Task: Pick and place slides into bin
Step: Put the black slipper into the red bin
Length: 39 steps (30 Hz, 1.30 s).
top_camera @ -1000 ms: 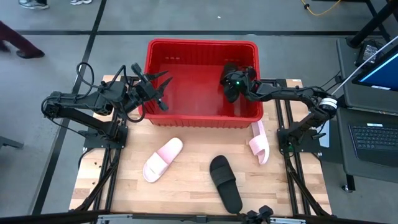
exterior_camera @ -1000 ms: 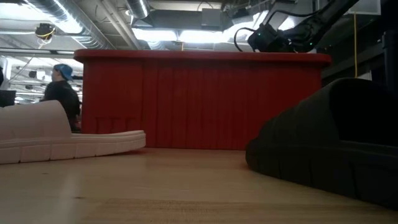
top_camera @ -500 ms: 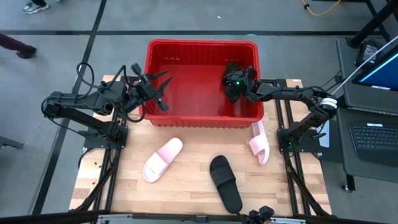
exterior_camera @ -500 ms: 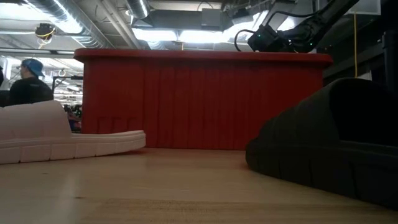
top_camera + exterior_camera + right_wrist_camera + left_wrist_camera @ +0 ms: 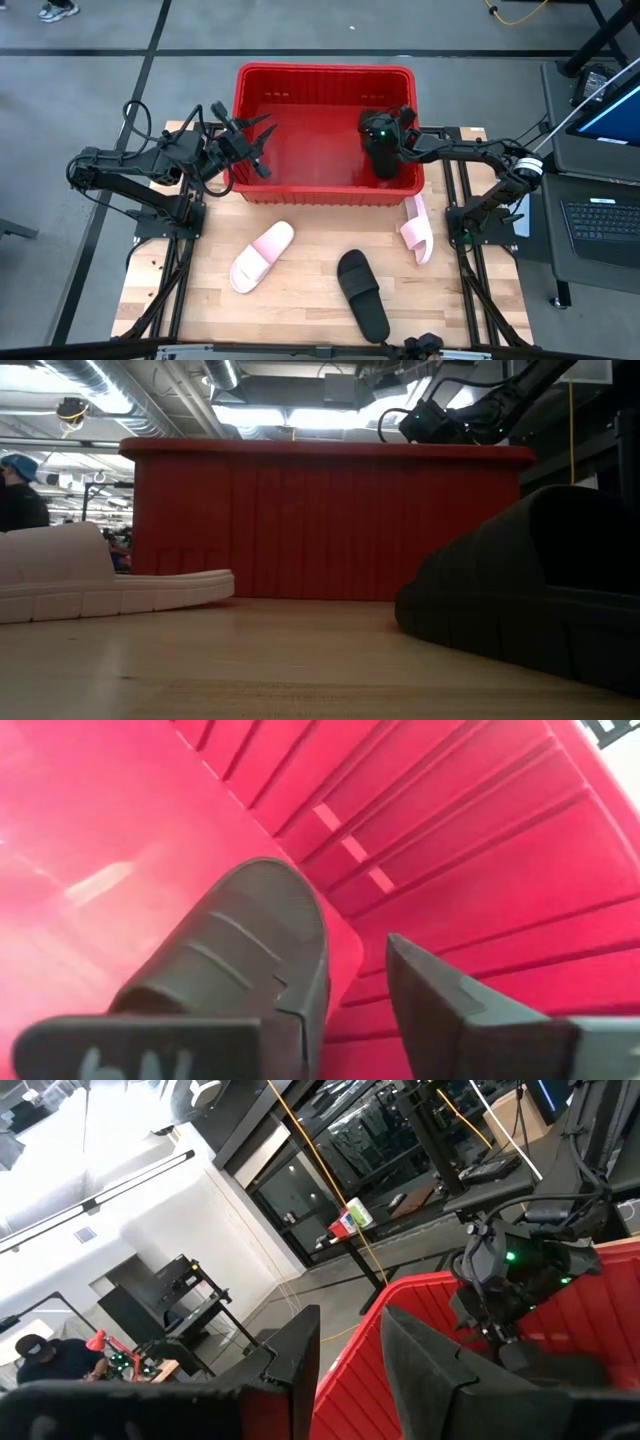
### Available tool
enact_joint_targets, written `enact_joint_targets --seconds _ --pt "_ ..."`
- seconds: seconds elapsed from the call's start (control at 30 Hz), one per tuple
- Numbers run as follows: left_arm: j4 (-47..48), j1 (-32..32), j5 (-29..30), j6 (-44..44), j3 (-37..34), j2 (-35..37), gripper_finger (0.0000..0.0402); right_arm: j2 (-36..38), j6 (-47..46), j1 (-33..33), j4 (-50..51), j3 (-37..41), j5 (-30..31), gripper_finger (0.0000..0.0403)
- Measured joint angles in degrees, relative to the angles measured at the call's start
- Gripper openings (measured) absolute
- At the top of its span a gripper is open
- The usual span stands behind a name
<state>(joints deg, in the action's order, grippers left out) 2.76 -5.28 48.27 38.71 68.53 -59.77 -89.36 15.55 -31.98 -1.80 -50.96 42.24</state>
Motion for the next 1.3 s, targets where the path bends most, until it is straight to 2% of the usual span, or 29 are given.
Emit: enact_joint_targets --seconds 0.27,0.63,0.8,0.87,0.97,1.03,1.13,1.23,1.3 --pt "0.0 0.0 0.0 0.0 0.0 0.0 0.0104 0.4 0.0 1.9 -0.2 -0.5 -0.1 0.0108" --pt "0.1 0.0 0.0 0.0 0.0 0.0 0.0104 0.4 4.1 4.2 2.3 -11.6 -0.4 0.0108" --pt "1.8 0.0 0.0 0.0 0.0 0.0 0.0104 0.4 2.6 4.5 11.9 -18.6 -4.7 0.0098" --pt "3.4 0.0 0.0 0.0 0.0 0.0 0.0104 0.4 1.0 4.9 16.0 -21.3 -7.9 0.0078" --pt "6.0 0.0 0.0 -0.9 0.0 0.1 0.0104 0.4 -1.6 5.8 22.9 -25.4 -11.8 0.0026" --pt "7.2 0.0 -0.4 -2.7 0.0 0.3 0.0104 0.4 -2.1 6.9 26.6 -28.3 -14.1 0.0009" --pt "8.7 0.0 -4.5 -5.6 0.0 1.0 0.0097 0.4 -3.2 9.0 31.8 -32.7 -16.6 0.0006" --pt "10.4 0.0 -9.3 -6.7 0.0 1.7 0.0083 1.2 -3.0 11.8 34.4 -36.2 -16.9 0.0005" --pt "11.6 0.0 -10.5 -6.7 0.0 2.0 0.0070 2.2 -3.0 14.0 35.3 -37.6 -16.9 0.0004"
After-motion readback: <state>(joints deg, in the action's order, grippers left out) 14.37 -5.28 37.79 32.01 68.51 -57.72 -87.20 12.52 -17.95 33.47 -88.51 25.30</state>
